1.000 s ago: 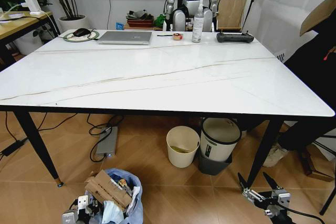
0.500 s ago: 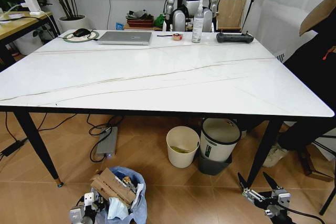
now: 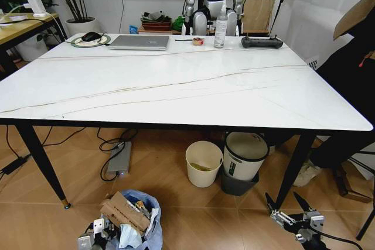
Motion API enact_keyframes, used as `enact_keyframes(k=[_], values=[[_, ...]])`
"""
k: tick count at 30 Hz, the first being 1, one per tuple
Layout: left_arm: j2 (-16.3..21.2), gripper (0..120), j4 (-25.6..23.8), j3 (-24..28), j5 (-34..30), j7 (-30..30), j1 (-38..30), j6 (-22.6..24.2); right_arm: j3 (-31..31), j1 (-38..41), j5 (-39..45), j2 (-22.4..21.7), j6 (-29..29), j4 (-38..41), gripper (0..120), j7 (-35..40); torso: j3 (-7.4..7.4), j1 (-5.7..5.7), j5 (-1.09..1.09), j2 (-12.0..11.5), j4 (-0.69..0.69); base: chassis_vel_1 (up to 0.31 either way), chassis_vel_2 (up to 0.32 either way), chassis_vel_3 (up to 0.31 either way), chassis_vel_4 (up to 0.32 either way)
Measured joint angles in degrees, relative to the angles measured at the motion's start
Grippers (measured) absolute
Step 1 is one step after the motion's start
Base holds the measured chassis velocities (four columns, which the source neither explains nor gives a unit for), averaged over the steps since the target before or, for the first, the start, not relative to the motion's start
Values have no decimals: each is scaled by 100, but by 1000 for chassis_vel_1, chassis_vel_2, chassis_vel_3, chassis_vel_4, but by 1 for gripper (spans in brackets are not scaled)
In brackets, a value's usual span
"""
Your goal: Pick up the trash bin and place the trash from the table into it.
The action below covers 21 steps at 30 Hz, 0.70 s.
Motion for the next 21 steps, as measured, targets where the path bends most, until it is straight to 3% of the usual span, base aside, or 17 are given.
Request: enact_keyframes(k=[16, 21], values=[[-23, 0, 203, -51, 52, 57, -70, -94, 0, 0, 0, 0, 0, 0, 100, 0, 3, 2, 1, 5, 0, 0, 0, 0, 0], [-8, 17, 218, -75, 64, 60, -85, -102, 0, 0, 0, 0, 0, 0, 100, 0, 4, 2, 0, 7, 0, 0, 0, 0, 0]])
